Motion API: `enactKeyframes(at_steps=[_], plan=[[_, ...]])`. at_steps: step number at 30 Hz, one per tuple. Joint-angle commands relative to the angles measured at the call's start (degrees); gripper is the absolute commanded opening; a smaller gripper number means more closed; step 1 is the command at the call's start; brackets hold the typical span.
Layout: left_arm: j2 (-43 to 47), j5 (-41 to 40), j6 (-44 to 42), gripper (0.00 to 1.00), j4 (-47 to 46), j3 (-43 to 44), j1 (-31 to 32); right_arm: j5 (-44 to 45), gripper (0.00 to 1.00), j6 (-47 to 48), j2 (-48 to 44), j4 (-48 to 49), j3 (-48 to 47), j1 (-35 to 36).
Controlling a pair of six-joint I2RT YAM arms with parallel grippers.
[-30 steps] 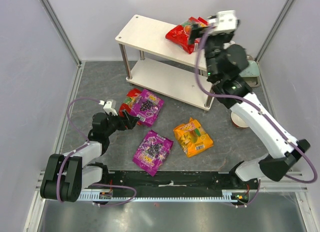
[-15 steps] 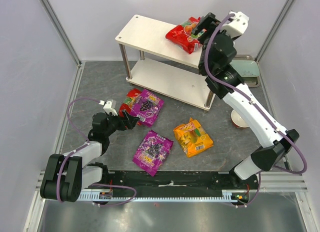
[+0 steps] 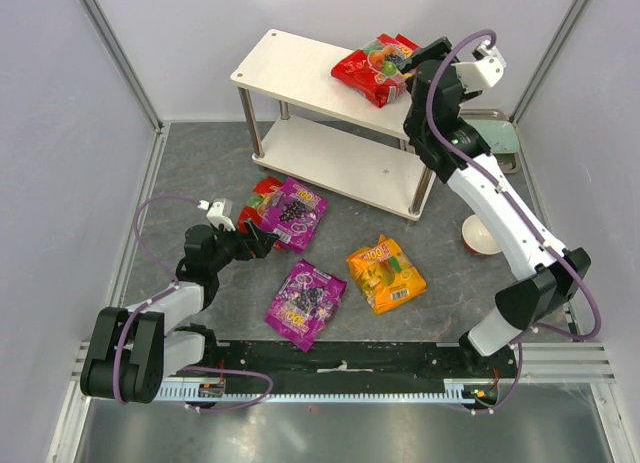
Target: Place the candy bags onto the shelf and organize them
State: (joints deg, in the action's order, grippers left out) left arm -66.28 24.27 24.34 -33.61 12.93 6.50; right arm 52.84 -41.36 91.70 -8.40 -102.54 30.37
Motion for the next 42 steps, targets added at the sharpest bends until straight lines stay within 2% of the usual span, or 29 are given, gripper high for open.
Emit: enactKeyframes(at_steps=[1,10,13,14,18,19,27,31,34,35,42], plan=[[-0.1,1.5,-0.7,0.97,-2.3,1.8,0.1,-6.6,0.81,-11.9,1.8,-5.1,-0.2,-3.8],[-0.1,1.3,-0.8,0.97,-2.3,1.8,0.2,-10.7,0.82,-11.6,5.2,-5.6,-2.0,-4.3],[-0.2,1.4,-0.8,0.97,-2.3,1.8,0.2,-11.1,0.8,-11.9,5.7,-5.7,-2.0,-4.4],[-0.1,1.3,-0.7,0.97,-2.3,1.8,0.2,-11.0,0.78,-11.8,5.8,-5.8,-2.0,-4.4],[-0.1,1.3,-0.7,0.97,-2.3,1.8,0.2,-11.8,0.59,-12.1,6.0,-6.0,-2.1,-4.7],[-0.1,1.3,-0.7,0.97,-2.3,1.8,0.2,-12.2,0.51,-12.1,6.1,-6.0,-2.0,-4.8],[-0.1,1.3,-0.7,0.97,-2.3,1.8,0.2,-15.1,0.22,-8.7,5.2,-6.1,-2.0,-6.7],[0.0,1.4,-0.7,0.97,-2.3,1.8,0.2,-20.0,0.2,-4.3,3.9,-4.6,-2.4,-8.4],[-0.2,1.4,-0.7,0.97,-2.3,1.8,0.2,-27.8,0.19,-0.6,4.0,-2.5,-3.5,-10.2],[-0.2,1.5,-0.7,0.97,-2.3,1.8,0.2,-32.1,0.19,0.1,4.3,-2.4,-4.2,-11.1],[-0.1,1.4,-0.7,0.97,-2.3,1.8,0.2,-42.7,0.11,4.5,8.9,-3.5,-10.3,-11.8]])
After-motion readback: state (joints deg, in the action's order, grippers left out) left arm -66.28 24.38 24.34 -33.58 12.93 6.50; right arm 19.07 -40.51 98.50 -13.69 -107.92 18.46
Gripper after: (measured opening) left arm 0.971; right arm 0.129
